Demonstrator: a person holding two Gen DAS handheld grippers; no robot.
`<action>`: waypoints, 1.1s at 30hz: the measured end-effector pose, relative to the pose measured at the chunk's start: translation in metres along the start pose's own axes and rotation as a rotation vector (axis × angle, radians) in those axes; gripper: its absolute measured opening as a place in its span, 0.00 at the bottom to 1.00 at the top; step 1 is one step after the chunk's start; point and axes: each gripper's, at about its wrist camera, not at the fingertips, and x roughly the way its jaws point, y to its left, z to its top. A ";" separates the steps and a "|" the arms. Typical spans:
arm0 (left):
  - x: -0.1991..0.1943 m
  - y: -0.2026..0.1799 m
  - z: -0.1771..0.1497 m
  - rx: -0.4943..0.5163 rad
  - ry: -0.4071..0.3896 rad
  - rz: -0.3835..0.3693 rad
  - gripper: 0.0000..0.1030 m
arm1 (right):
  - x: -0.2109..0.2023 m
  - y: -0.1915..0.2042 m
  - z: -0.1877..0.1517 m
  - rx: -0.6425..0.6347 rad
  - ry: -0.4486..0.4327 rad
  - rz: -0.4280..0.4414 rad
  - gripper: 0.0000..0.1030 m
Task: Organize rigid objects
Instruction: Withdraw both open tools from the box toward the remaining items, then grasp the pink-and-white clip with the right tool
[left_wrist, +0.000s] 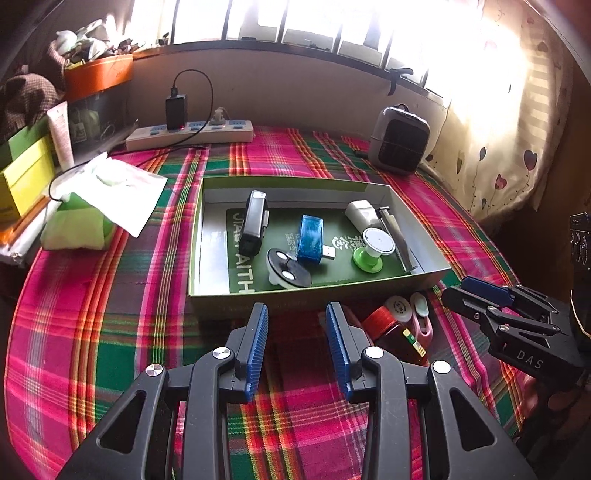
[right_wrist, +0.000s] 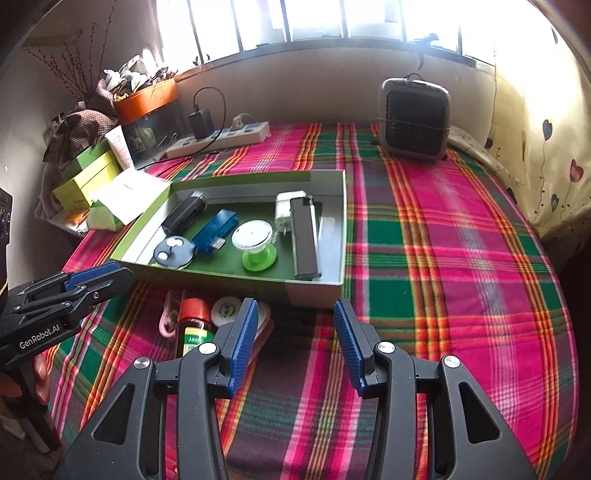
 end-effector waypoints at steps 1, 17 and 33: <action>0.000 0.002 -0.003 -0.008 0.005 -0.003 0.31 | 0.001 0.002 -0.001 -0.004 0.003 0.002 0.43; 0.001 0.018 -0.026 -0.052 0.041 -0.044 0.31 | 0.017 0.024 -0.008 -0.024 0.057 0.041 0.43; 0.011 0.004 -0.028 -0.027 0.081 -0.095 0.43 | 0.026 0.012 -0.013 -0.015 0.086 -0.017 0.43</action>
